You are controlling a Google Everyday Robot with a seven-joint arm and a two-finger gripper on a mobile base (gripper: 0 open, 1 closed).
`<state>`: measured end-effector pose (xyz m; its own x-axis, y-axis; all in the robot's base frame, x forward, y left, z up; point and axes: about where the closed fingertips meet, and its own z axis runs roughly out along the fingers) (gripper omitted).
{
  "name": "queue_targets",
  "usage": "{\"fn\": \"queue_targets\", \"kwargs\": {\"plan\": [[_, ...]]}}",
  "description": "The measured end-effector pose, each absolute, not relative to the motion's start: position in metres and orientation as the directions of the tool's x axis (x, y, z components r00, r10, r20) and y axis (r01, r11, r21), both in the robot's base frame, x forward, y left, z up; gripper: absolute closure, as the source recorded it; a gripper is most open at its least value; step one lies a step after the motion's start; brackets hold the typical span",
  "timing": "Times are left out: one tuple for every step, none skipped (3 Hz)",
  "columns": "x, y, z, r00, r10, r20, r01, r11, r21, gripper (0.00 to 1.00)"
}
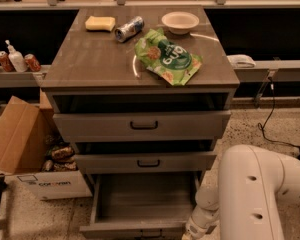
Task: Close bottom drawer
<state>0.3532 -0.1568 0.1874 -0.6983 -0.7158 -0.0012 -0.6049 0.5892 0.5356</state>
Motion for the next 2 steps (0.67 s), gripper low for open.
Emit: {"fn": "queue_targets", "kwargs": {"plan": [[0.364, -0.153, 0.163, -0.72, -0.694, 0.028, -0.599, 0.641, 0.479, 1.0], [0.384, -0.151, 0.156, -0.743, -0.669, 0.004, -0.598, 0.667, 0.445, 1.0]]}}
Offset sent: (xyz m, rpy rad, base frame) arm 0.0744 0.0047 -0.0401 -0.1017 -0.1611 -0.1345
